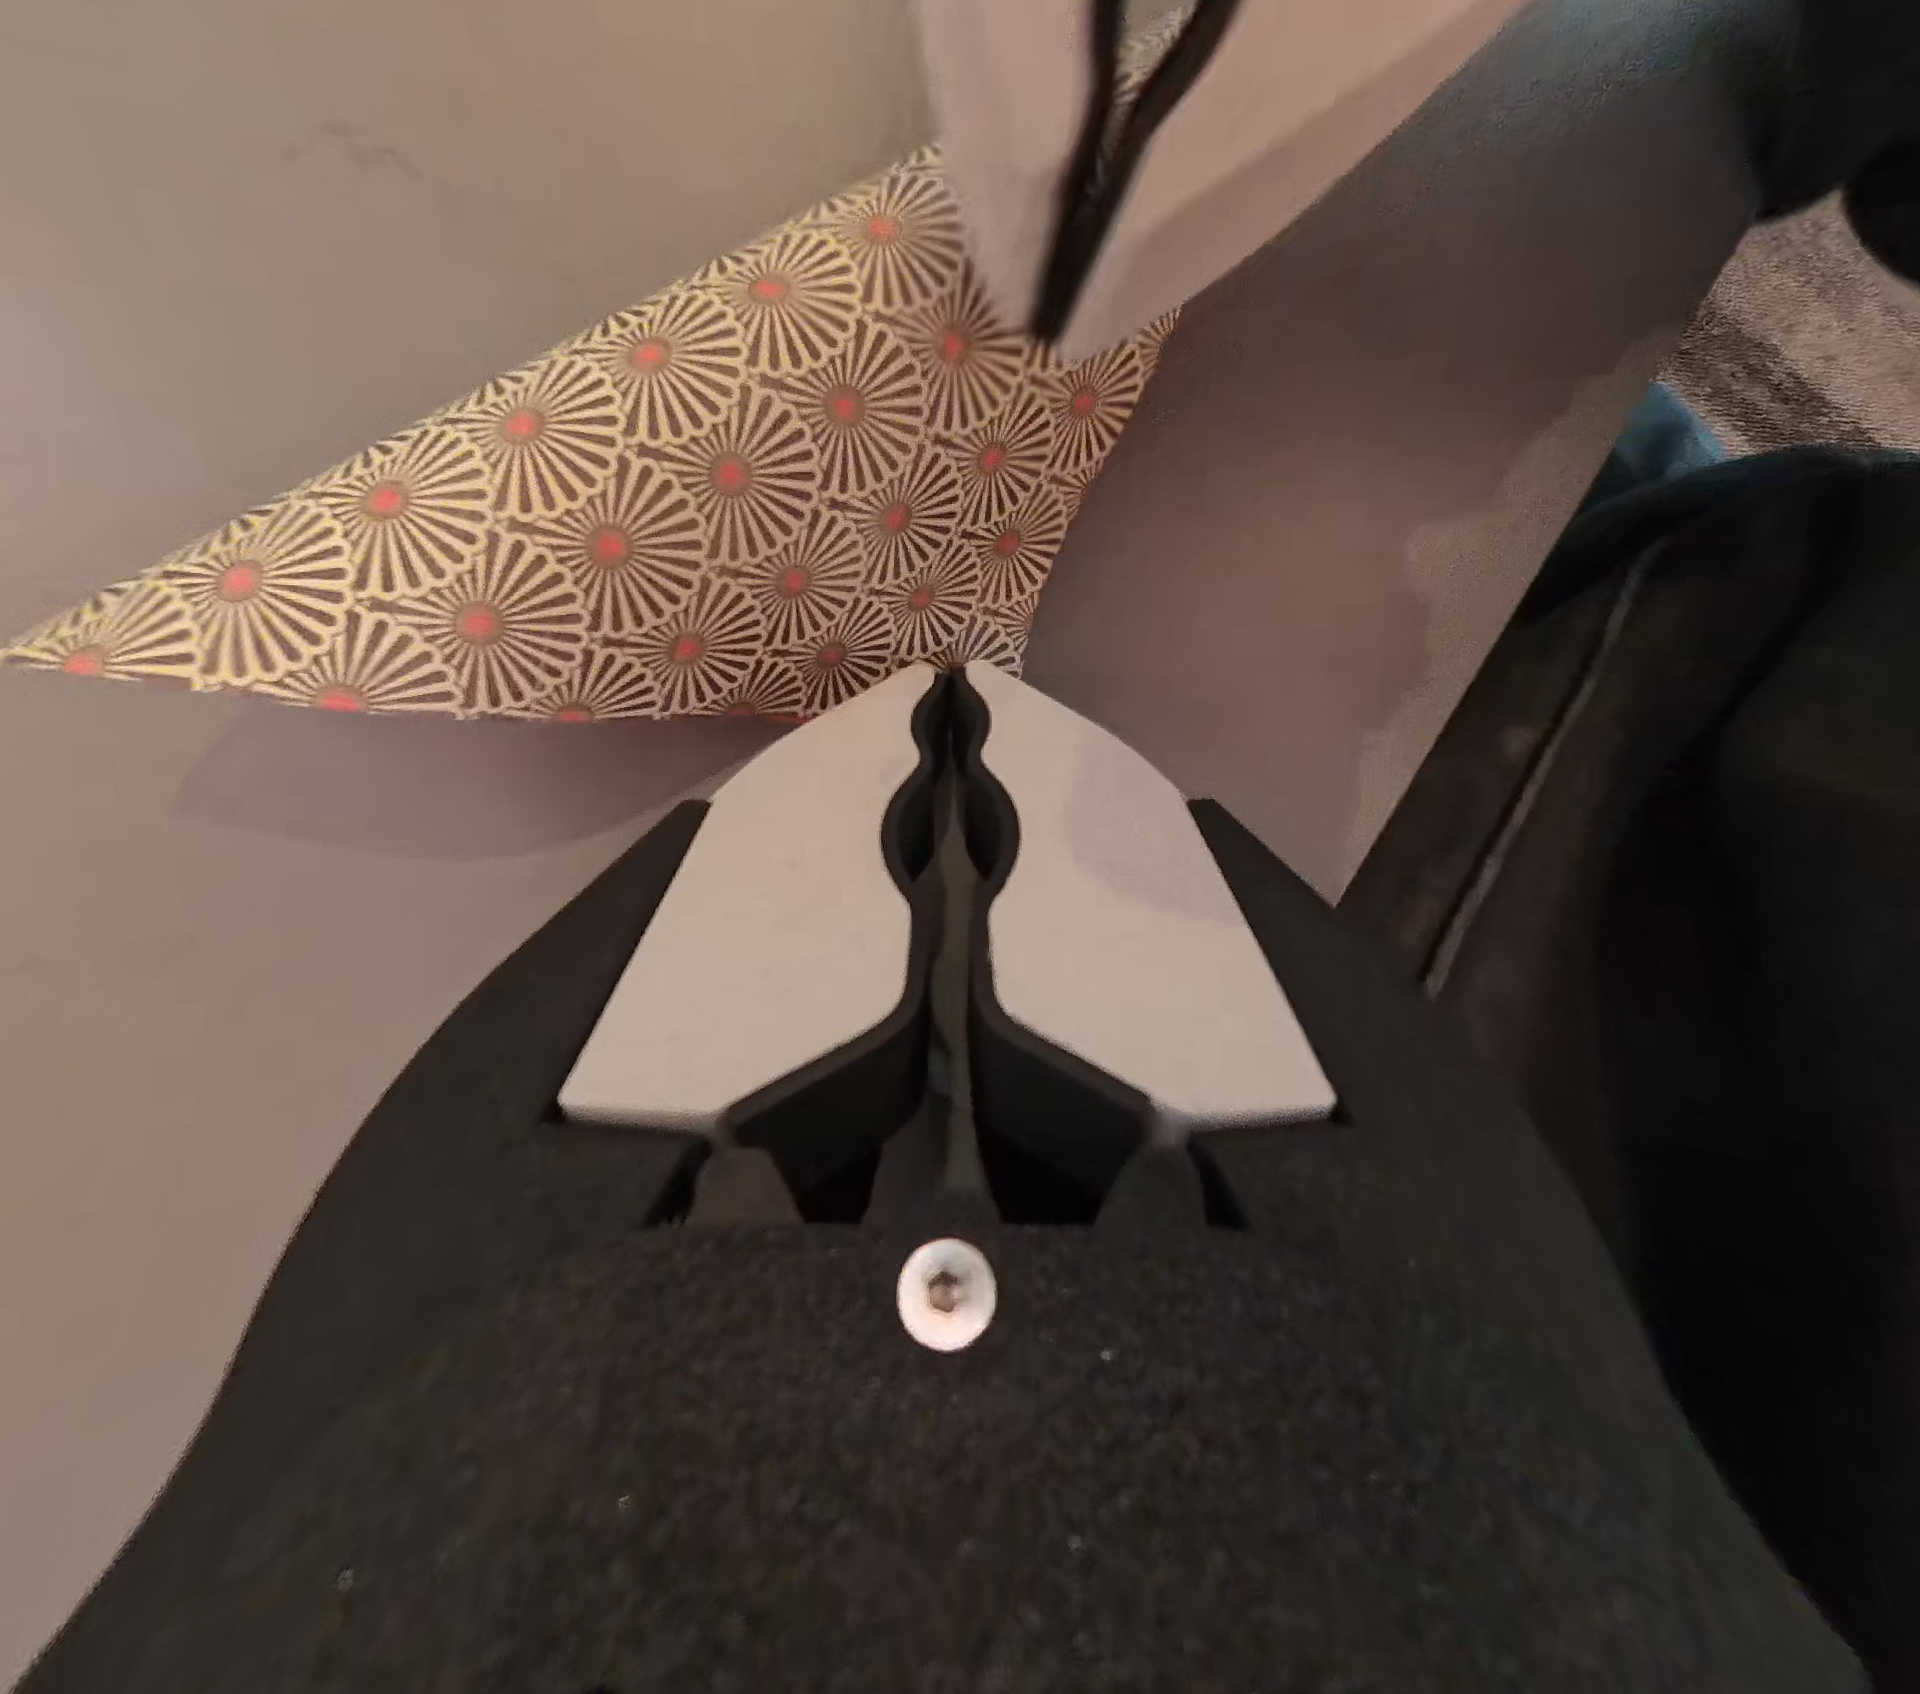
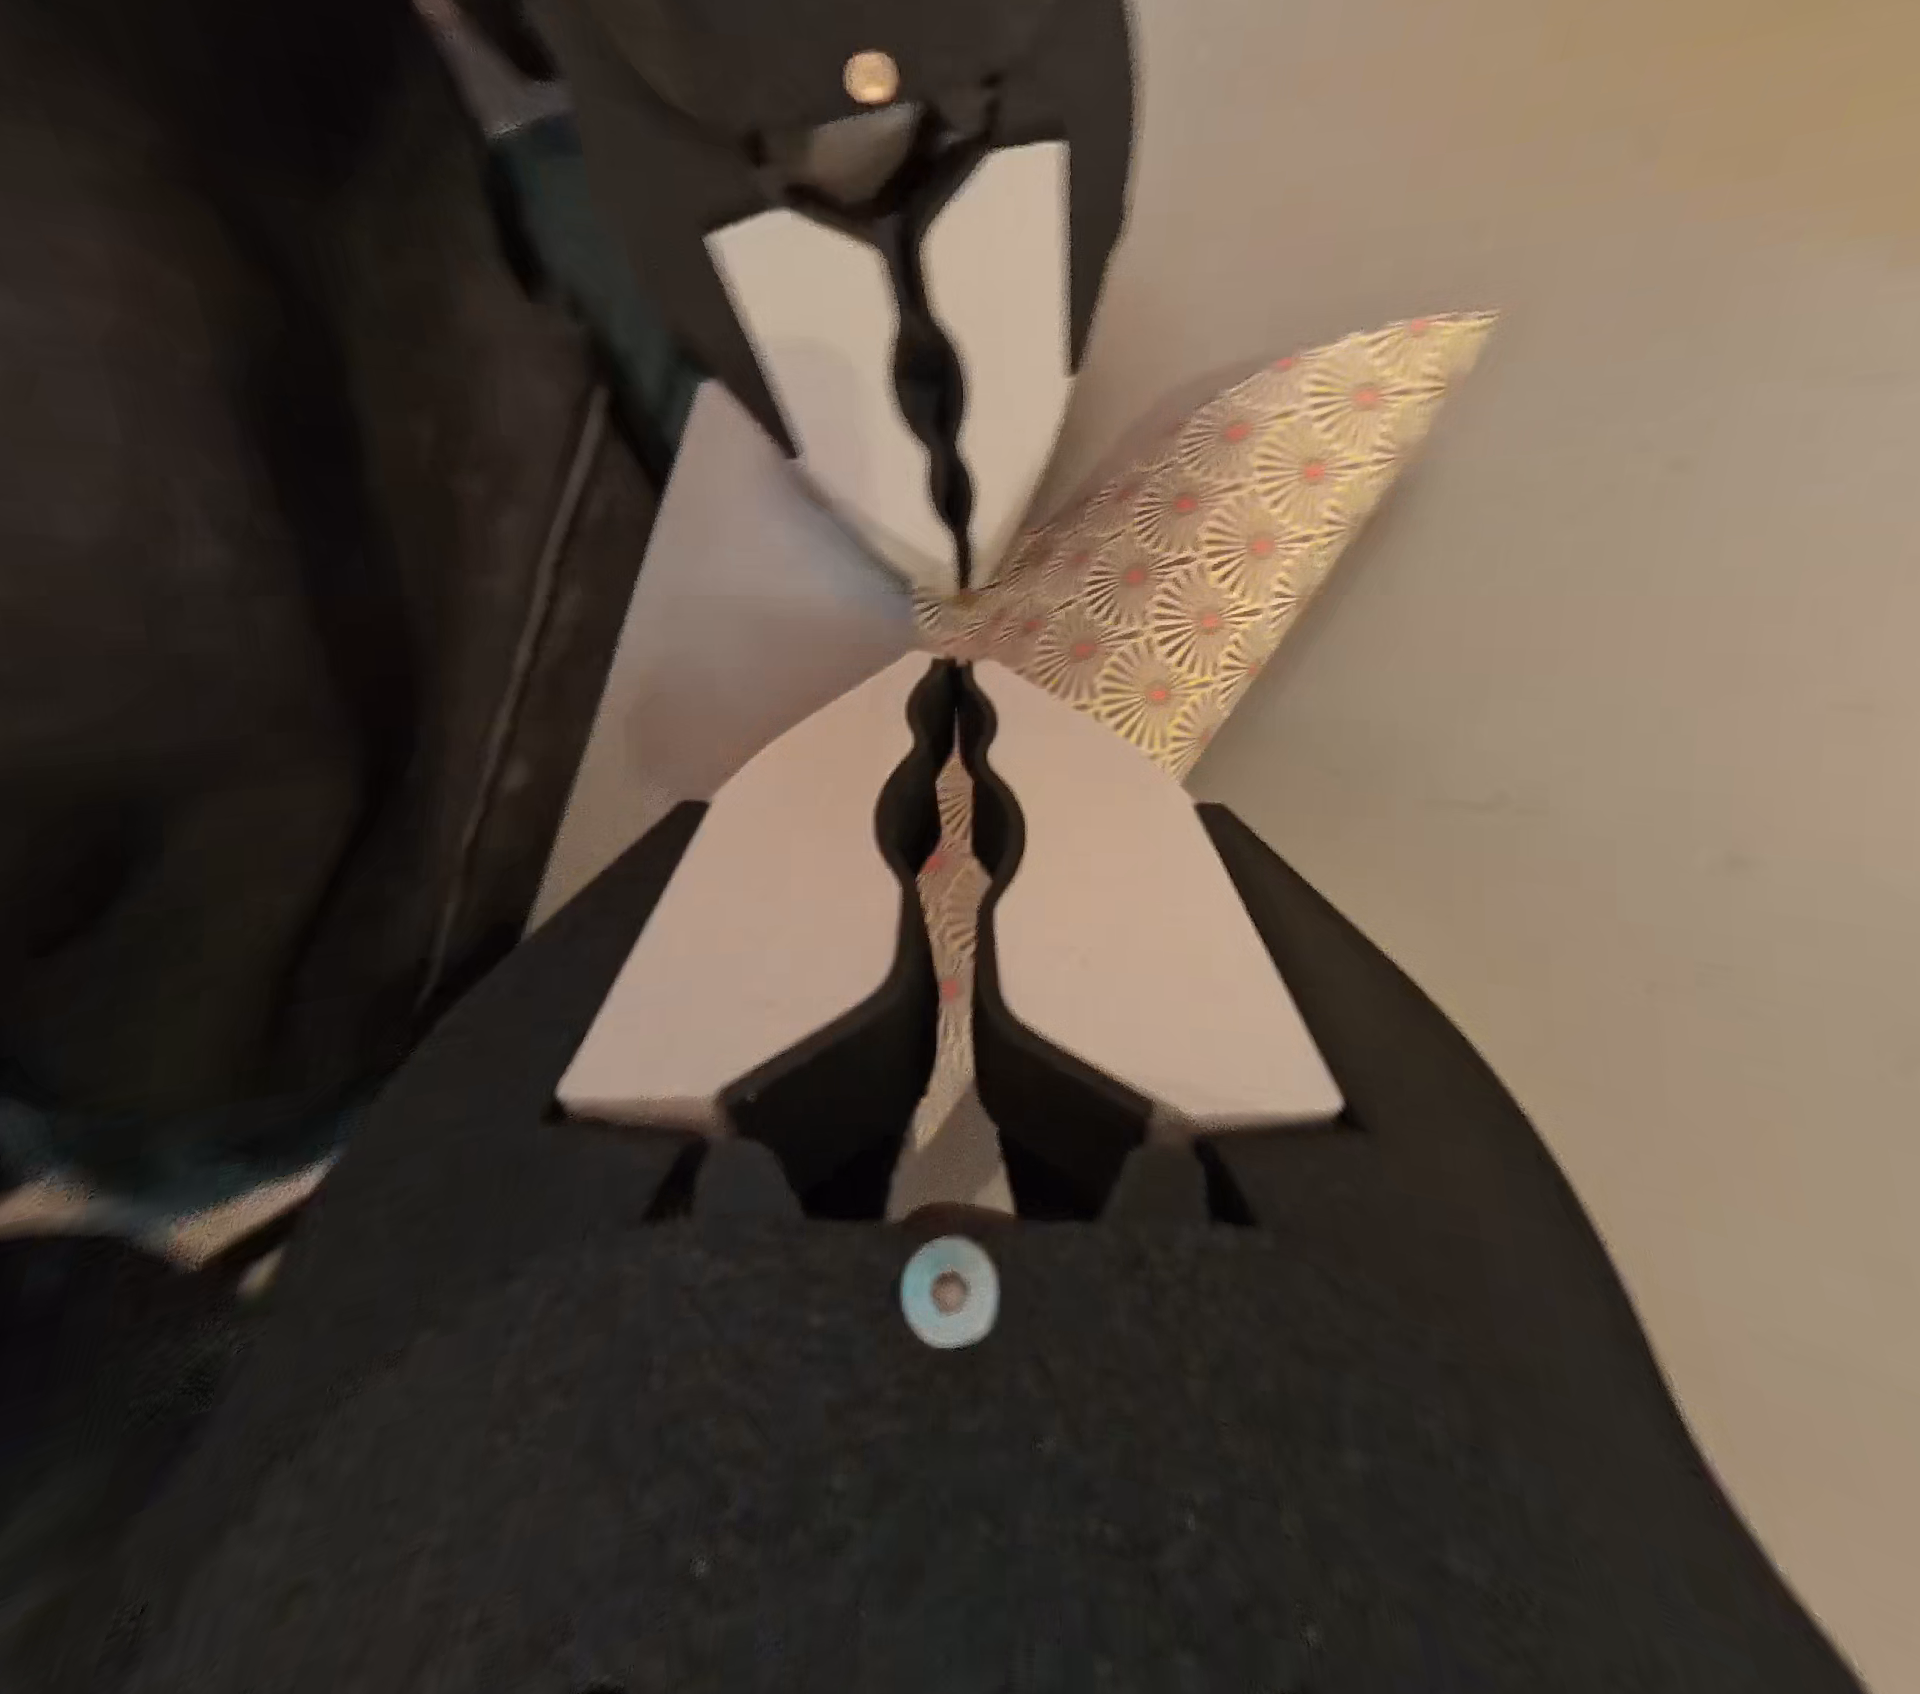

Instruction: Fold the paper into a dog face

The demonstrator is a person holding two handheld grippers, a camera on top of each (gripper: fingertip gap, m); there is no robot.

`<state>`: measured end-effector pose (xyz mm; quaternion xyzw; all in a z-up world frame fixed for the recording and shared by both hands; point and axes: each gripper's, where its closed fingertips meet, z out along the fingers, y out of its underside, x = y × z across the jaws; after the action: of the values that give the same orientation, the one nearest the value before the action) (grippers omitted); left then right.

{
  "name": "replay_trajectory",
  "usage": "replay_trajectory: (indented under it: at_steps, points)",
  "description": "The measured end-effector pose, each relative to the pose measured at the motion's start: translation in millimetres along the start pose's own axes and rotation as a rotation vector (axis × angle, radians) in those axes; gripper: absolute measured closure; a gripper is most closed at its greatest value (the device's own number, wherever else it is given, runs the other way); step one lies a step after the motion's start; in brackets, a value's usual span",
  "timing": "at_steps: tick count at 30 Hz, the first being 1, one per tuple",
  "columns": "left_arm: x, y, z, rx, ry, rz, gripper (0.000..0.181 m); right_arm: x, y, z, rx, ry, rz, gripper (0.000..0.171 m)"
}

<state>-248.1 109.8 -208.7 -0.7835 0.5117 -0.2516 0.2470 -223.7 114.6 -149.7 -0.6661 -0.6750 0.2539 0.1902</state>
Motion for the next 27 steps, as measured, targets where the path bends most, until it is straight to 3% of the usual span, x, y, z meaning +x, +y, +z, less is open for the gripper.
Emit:
replay_trajectory:
  at_steps: [3,5,7,10,14,27]
  points:
    - [0,0,0,-0.012,0.005,0.008,0.181,-14,-19,-30,0.060,-0.143,-0.075,0.171]
    - [0,0,0,-0.017,0.003,0.023,0.181,-4,-34,-37,0.159,-0.125,-0.189,0.171]
    - [0,0,0,-0.022,0.013,0.021,0.181,3,-33,-18,0.189,-0.172,-0.283,0.171]
    - [0,0,0,-0.022,0.018,0.015,0.181,1,-17,17,0.188,-0.364,-0.239,0.171]
    - [0,1,0,-0.020,0.013,0.016,0.181,17,-3,40,0.188,-0.283,-0.279,0.171]
    - [0,-1,1,-0.033,0.030,0.016,0.181,44,22,50,0.119,-0.194,-0.251,0.171]
